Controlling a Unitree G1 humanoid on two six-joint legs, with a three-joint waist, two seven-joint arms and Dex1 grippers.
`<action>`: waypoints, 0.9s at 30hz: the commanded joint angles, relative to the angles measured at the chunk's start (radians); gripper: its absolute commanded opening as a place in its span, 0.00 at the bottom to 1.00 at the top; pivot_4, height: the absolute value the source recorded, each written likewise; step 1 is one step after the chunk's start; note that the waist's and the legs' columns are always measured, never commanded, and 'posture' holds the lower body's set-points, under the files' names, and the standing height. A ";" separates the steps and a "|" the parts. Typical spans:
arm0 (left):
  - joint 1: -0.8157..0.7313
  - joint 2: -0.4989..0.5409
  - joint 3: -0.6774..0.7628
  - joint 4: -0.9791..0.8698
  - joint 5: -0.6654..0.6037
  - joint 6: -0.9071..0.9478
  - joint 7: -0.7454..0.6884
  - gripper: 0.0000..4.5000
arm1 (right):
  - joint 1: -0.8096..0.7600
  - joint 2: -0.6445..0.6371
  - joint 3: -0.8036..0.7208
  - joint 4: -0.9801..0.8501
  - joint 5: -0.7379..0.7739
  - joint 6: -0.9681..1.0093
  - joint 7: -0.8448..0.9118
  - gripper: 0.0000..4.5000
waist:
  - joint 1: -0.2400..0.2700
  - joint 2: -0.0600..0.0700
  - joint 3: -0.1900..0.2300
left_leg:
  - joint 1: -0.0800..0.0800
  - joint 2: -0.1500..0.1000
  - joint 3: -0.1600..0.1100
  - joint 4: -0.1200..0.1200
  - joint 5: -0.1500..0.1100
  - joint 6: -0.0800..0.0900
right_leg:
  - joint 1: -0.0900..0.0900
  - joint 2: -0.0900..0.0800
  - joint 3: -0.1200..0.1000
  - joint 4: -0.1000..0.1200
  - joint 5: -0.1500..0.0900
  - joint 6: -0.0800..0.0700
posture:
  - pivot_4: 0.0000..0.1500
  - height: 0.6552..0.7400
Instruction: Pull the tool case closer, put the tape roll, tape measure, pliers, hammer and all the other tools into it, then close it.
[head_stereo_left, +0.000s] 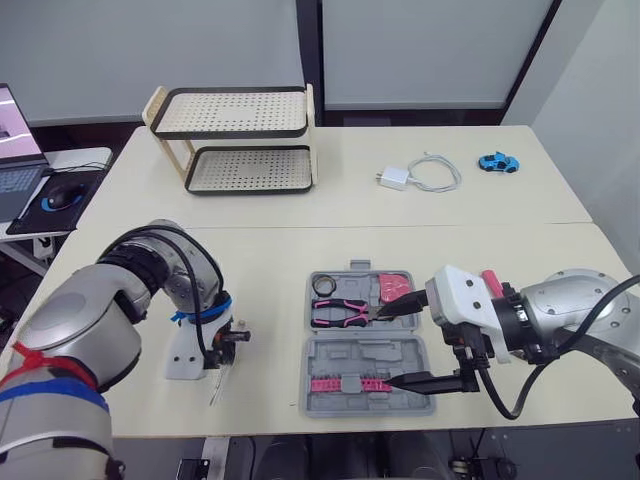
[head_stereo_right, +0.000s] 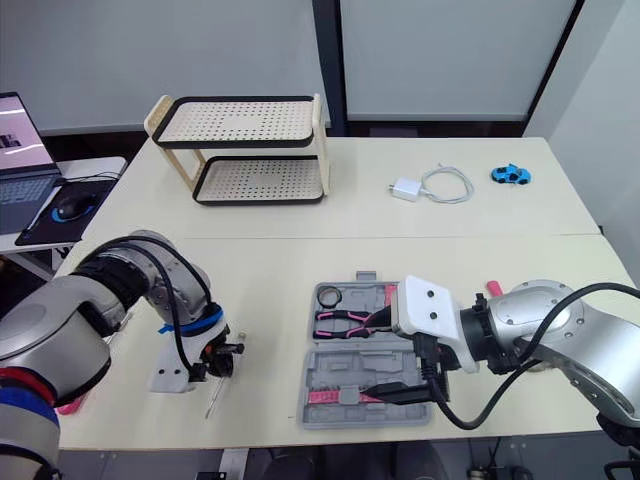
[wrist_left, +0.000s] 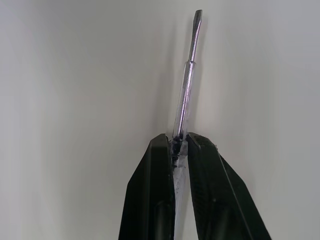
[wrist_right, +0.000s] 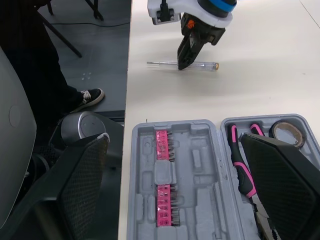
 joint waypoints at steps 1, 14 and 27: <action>-0.015 0.055 -0.011 0.029 -0.169 -0.003 -0.050 0.02 | 0.006 -0.010 -0.027 -0.035 0.018 -0.006 -0.005 1.00 | -0.001 0.000 0.000 | 0.000 0.000 0.000 0.000 0.000 0.000 | 0.000 0.000 0.000 0.000 0.000 0.000 | 1.00 1.00; 0.431 0.440 0.222 -0.718 -1.277 1.194 -0.741 0.02 | 0.014 -0.013 -0.014 -0.031 0.010 -0.016 0.007 1.00 | -0.038 0.001 0.000 | 0.001 0.007 -0.006 0.000 0.000 0.000 | -0.002 0.000 0.001 0.005 0.000 0.000 | 1.00 1.00; 0.952 0.405 0.823 -1.186 -1.555 2.146 -0.302 0.02 | 0.027 -0.018 -0.010 -0.042 0.000 -0.017 0.006 1.00 | -0.023 0.001 0.000 | 0.004 0.002 -0.005 0.004 -0.002 0.004 | -0.001 0.002 0.003 0.013 -0.001 0.001 | 1.00 1.00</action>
